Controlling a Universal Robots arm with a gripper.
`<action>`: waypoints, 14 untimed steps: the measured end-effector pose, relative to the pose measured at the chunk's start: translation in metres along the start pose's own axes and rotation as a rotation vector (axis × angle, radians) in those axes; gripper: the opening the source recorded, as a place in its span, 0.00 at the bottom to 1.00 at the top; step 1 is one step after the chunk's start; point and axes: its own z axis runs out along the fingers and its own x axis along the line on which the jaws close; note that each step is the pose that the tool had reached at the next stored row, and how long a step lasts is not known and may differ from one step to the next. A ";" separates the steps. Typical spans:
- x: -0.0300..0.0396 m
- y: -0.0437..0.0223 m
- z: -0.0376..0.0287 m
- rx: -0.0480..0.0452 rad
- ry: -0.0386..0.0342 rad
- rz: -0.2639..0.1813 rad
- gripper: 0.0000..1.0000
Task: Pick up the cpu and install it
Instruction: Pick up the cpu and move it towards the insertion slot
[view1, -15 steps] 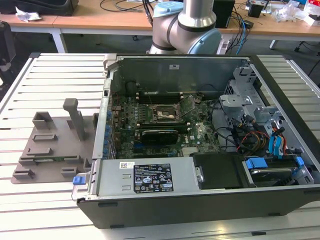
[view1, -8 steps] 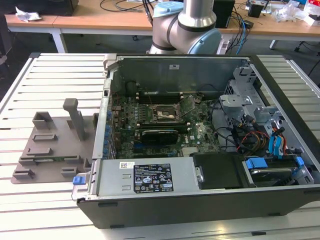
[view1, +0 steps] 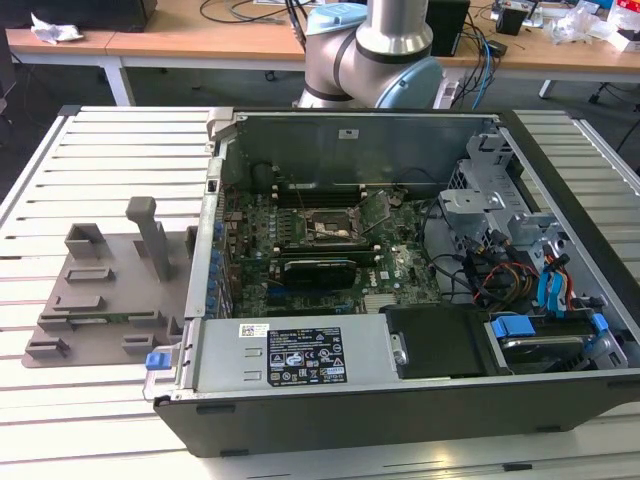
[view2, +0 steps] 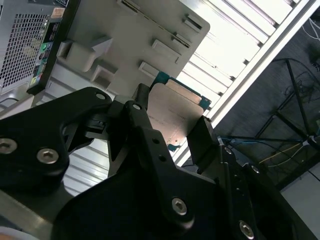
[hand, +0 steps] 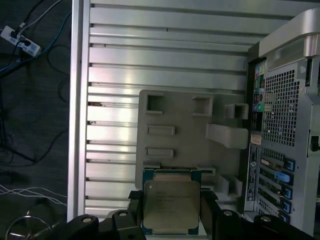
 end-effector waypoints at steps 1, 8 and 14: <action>0.0000 -0.0001 -0.0014 0.0006 0.0000 0.000 0.55; -0.0003 -0.0007 -0.0132 0.0044 0.0001 0.000 0.55; -0.0006 -0.0013 -0.0270 0.0103 0.0005 0.000 0.55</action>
